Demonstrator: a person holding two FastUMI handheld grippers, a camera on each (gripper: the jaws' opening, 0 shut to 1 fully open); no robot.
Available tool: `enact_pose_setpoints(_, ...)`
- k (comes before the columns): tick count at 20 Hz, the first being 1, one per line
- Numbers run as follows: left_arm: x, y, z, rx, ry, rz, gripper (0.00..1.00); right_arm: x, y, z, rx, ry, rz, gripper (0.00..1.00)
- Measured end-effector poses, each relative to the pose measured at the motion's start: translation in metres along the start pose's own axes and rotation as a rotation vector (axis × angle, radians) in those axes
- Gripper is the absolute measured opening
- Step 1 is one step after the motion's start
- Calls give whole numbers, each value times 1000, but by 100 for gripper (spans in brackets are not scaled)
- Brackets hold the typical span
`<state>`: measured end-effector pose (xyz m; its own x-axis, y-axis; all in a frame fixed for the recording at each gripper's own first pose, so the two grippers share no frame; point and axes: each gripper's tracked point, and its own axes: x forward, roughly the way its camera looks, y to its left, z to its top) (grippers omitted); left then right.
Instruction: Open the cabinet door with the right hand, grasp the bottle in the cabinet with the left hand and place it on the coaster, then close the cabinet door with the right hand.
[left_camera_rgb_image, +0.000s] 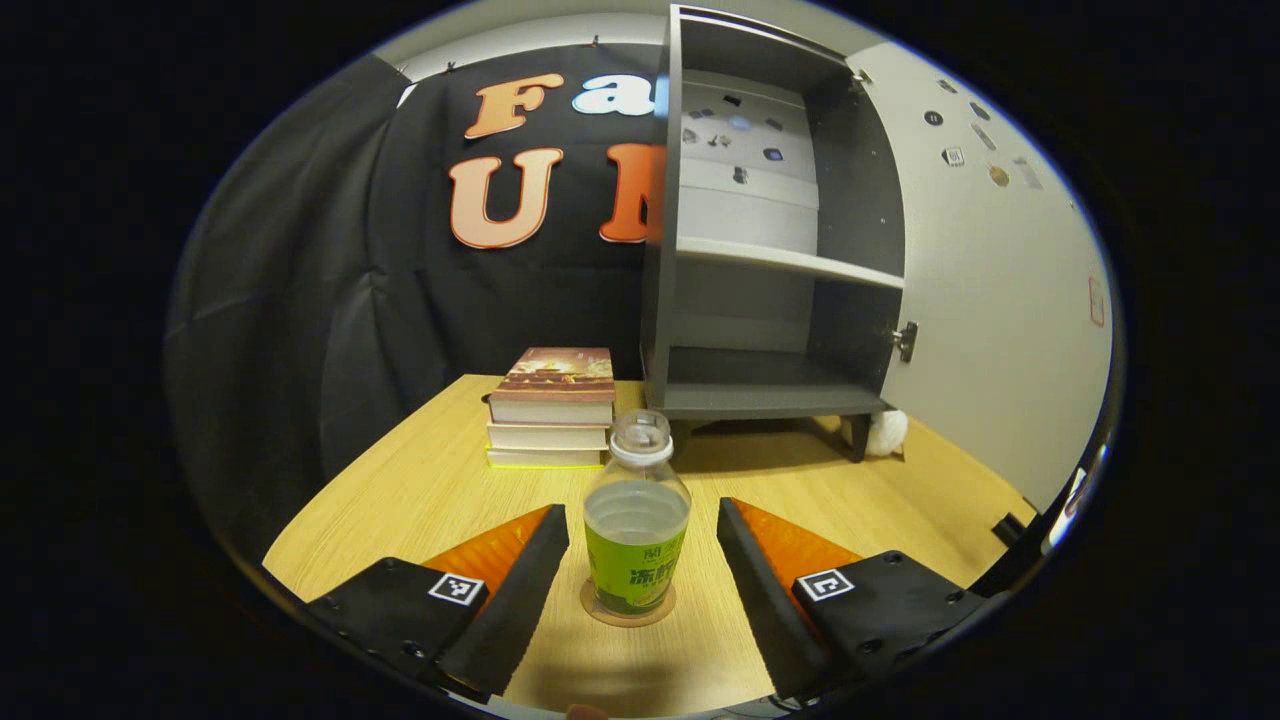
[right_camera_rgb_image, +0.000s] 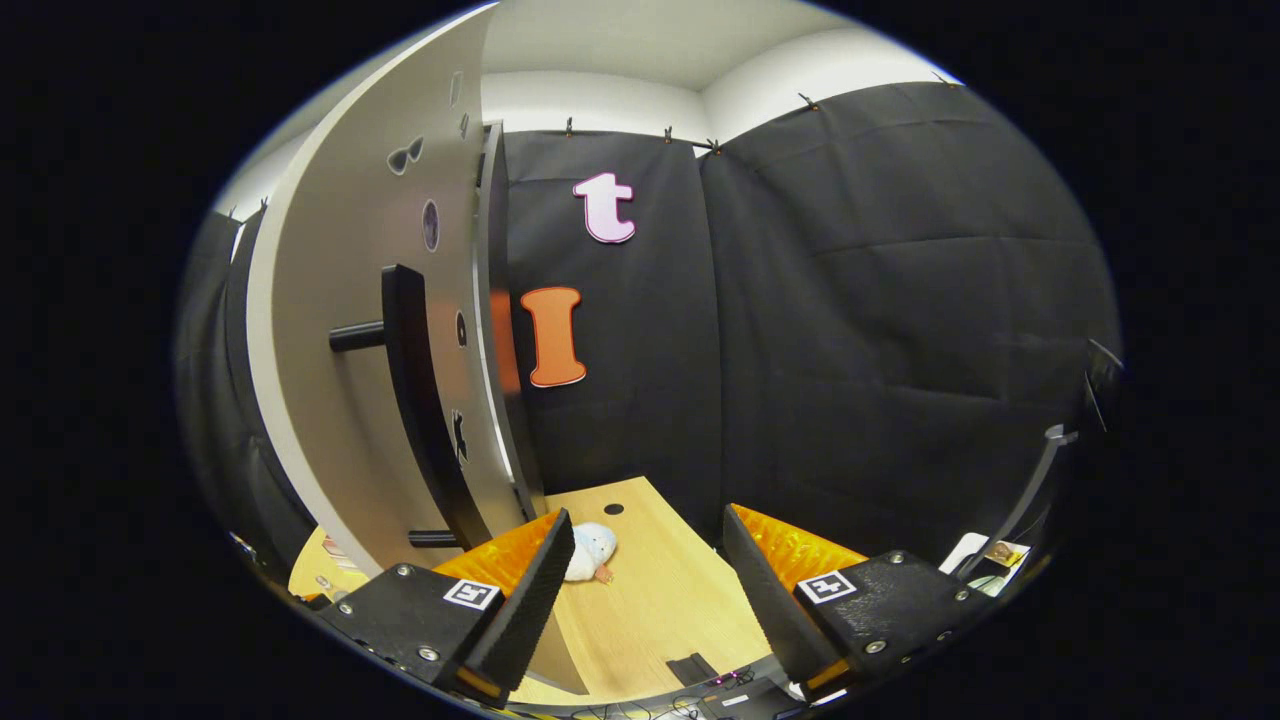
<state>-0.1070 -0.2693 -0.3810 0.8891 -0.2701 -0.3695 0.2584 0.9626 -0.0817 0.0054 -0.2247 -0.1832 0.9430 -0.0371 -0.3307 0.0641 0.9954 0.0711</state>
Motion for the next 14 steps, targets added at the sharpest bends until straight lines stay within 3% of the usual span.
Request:
enact_pose_setpoints(4,-29,14,44,-19,-45,13,96,0,3,-1,8,-5,6,99)
enact_pose_setpoints(5,-36,16,57,-23,-61,9,96,0,3,0,4,-8,5,91)
enact_pose_setpoints(6,-44,20,74,-19,-83,9,96,-1,4,0,1,-10,3,91)
enact_pose_setpoints(7,-51,23,90,-8,-104,10,96,-1,5,-1,3,-9,2,99)
enact_pose_setpoints(8,-57,28,104,6,-119,15,96,-1,7,-2,8,-8,4,90)
enact_pose_setpoints(11,-72,43,144,-3,-155,35,94,-2,12,-3,17,-6,11,90)
enact_pose_setpoints(14,-84,51,179,-45,-185,8,94,-7,20,-4,2,-13,14,89)
